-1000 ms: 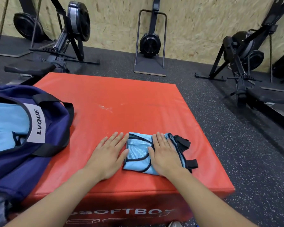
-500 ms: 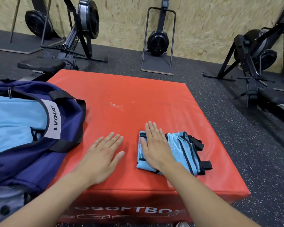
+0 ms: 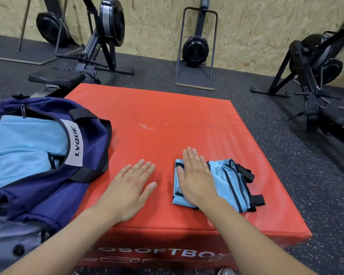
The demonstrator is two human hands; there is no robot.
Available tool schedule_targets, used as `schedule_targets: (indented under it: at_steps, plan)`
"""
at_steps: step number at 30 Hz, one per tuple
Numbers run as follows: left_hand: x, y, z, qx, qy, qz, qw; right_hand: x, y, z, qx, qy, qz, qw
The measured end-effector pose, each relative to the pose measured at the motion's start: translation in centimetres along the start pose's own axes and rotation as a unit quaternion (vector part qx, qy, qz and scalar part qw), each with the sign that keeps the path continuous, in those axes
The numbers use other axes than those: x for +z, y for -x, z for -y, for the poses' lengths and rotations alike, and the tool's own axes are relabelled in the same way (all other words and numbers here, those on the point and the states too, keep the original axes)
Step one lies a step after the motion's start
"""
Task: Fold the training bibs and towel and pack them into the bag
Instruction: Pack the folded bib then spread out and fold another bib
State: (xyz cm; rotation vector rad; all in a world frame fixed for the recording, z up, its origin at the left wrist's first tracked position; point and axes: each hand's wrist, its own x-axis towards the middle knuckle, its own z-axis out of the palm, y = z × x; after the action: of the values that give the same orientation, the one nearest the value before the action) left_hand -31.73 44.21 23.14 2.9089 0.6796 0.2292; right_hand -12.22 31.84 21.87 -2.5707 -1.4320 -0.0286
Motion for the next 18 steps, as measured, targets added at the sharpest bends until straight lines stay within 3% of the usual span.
schedule_targets:
  at_steps: [3, 7, 10, 15, 18]
  plan:
    - [0.0, -0.2, -0.5, 0.003, 0.001, 0.0, 1.0, -0.6, 0.7, -2.5, 0.042, 0.009, 0.04, 0.998]
    - [0.2, -0.7, -1.1, 0.014, 0.009, 0.005, 1.0, -1.4, 1.1, -3.9, 0.049, 0.004, 0.005, 0.999]
    - [0.7, -1.5, -2.1, 0.025, 0.016, 0.006, 1.0, -1.3, 2.0, -5.2, 0.066, 0.0, 0.027, 0.997]
    - [1.5, -3.5, -4.5, 0.044, 0.048, 0.0, 0.998, -2.3, 4.4, -4.3, 0.023, -0.038, -0.03, 0.999]
    - [2.1, -5.5, -5.9, 0.06, 0.083, 0.003, 0.995, -2.3, 6.9, -4.5, 0.026, -0.044, -0.02, 0.998]
